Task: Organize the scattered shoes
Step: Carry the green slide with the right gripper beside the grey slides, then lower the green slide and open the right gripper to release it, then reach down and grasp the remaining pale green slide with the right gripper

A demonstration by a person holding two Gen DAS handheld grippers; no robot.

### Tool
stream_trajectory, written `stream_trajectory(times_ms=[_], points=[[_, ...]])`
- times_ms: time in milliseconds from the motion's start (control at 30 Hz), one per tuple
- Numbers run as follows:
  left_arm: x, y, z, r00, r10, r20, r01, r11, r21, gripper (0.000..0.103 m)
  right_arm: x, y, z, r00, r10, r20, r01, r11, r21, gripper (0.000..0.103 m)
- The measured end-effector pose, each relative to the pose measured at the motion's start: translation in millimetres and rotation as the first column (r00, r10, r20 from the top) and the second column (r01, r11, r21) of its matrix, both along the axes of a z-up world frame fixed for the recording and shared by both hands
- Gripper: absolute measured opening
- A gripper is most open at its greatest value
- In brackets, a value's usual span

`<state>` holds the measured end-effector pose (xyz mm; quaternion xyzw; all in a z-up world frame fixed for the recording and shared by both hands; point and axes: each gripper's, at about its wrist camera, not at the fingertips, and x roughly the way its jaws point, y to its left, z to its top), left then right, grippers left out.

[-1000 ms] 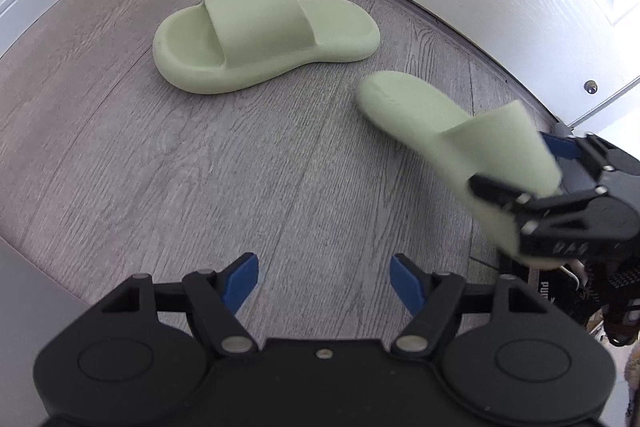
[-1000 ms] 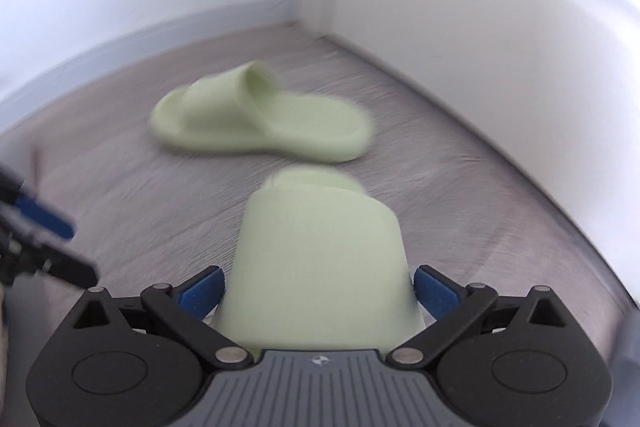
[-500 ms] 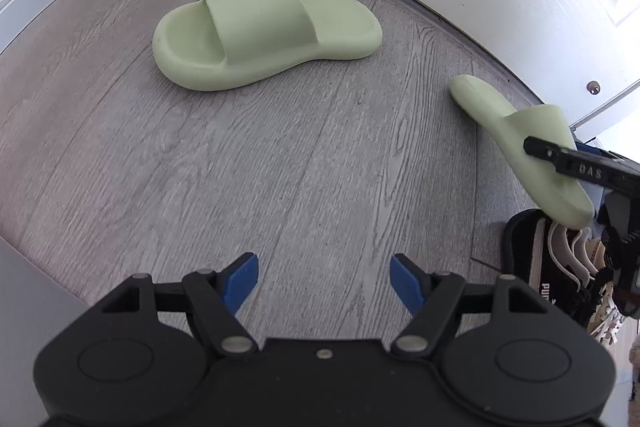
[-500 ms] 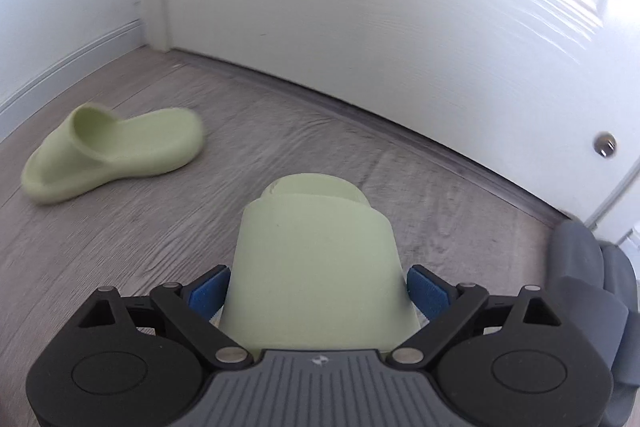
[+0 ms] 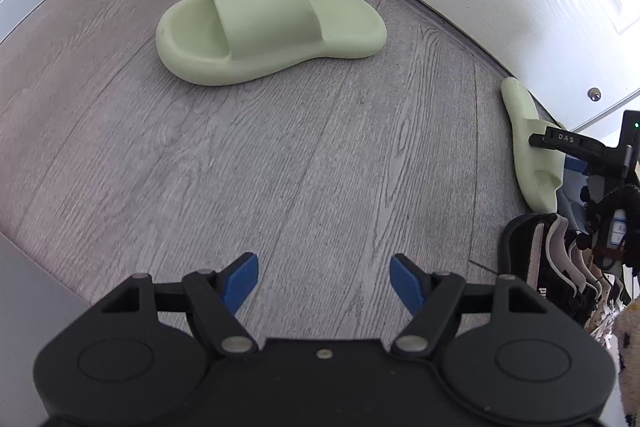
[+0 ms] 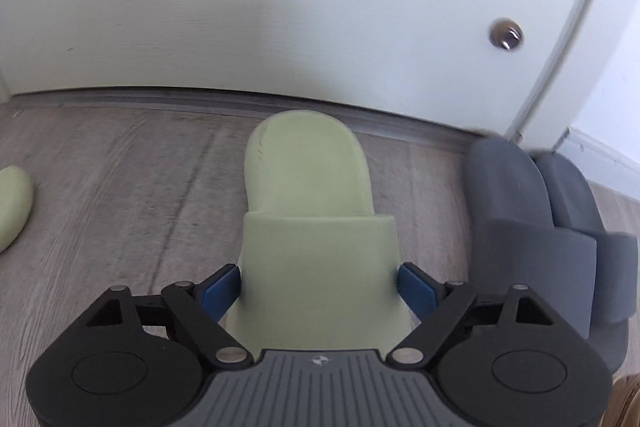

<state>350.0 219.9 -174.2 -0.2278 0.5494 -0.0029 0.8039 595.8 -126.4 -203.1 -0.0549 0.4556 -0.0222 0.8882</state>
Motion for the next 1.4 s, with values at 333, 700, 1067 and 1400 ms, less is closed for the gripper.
stream_trajectory(times_ms=[333,700,1067,1400], points=[[0.9,1.5,-1.6,1.0,0.009,-0.007,-0.01,1.0,-0.01,0.073,12.3,-29.9,-3.6,0.987,-0.16,0.008,0.161,0.987,-0.021,0.086],[0.9,2.1,-0.7,1.0,0.012,0.002,-0.012,1.0,0.005,0.073,-35.8,2.6,29.7,0.981,0.146,0.125,-0.15,0.988,0.024,0.094],[-6.1,9.3,10.4,0.993,0.102,0.059,-0.108,0.989,0.099,0.073,-90.1,169.8,36.2,0.381,0.924,0.038,-0.88,0.375,-0.293,0.1],[22.2,29.7,4.0,0.967,0.205,0.151,-0.235,0.947,0.218,0.073,-95.4,284.7,36.2,-0.038,0.999,-0.028,-0.935,-0.046,-0.351,0.1]])
